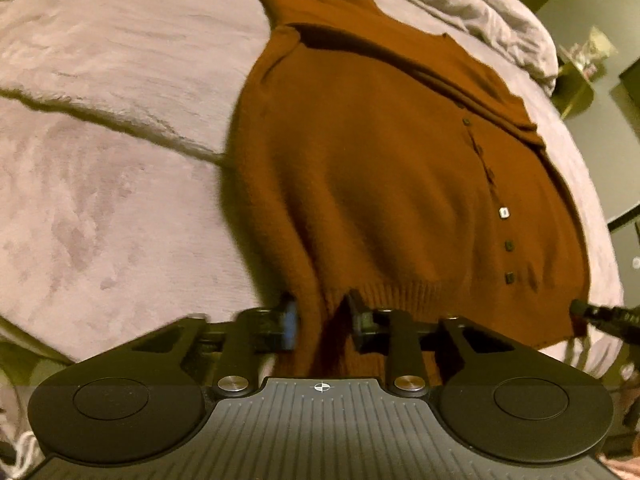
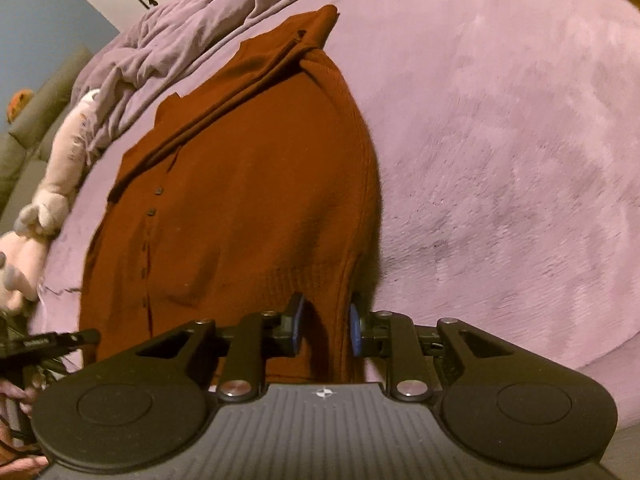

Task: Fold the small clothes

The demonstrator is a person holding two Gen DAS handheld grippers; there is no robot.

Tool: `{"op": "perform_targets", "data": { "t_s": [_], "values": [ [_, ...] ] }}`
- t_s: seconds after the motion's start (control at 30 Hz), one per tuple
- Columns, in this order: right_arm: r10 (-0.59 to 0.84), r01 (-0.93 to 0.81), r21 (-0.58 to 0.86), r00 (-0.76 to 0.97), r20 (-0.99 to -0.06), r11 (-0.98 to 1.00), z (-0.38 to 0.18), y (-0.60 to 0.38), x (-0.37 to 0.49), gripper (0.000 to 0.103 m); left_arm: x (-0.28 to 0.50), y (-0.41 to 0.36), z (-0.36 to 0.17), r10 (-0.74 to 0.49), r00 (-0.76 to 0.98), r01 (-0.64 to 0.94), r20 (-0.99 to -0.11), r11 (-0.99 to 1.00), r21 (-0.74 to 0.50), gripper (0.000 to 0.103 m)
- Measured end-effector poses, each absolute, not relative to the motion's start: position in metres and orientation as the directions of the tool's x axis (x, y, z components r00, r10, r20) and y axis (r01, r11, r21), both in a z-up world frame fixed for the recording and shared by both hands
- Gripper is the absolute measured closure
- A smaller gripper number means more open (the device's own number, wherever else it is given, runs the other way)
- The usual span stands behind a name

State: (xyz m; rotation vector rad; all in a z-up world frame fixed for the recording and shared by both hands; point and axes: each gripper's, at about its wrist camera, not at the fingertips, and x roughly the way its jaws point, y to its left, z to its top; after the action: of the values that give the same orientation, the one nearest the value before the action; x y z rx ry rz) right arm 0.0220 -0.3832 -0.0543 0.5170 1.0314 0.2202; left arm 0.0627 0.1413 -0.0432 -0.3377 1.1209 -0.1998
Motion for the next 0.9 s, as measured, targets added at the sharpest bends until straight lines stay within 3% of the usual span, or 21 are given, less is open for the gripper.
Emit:
{"op": "perform_targets", "data": {
  "t_s": [0.1, 0.33, 0.6, 0.73, 0.9],
  "values": [
    [0.445, 0.077, 0.549, 0.497, -0.745, 0.833, -0.057, -0.387, 0.023, 0.096, 0.064, 0.141, -0.039, -0.335, 0.416, -0.014, -0.846, 0.927, -0.374, 0.089],
    [0.574, 0.114, 0.711, 0.508, -0.642, 0.694, -0.052, -0.394, 0.036, 0.098, 0.073, 0.141, 0.002, -0.448, 0.508, 0.031, -0.735, 0.863, -0.505, 0.091],
    [0.590, 0.015, 0.774, 0.638, -0.495, 0.633, -0.006, -0.385, 0.108, 0.098, 0.136, 0.153, 0.043, -0.379, 0.676, 0.001, -0.632, 0.859, -0.513, 0.094],
    [0.507, 0.007, 0.709, 0.694, -0.511, 0.706, 0.004, -0.372, 0.156, 0.098, 0.177, 0.153, 0.034, -0.308, 0.698, -0.066, -0.646, 0.871, -0.486, 0.094],
    [0.355, 0.058, 0.547, 0.703, -0.616, 0.835, -0.003, -0.351, 0.202, 0.095, 0.208, 0.154, 0.003, -0.172, 0.672, -0.197, -0.720, 0.896, -0.398, 0.092]
  ]
}}
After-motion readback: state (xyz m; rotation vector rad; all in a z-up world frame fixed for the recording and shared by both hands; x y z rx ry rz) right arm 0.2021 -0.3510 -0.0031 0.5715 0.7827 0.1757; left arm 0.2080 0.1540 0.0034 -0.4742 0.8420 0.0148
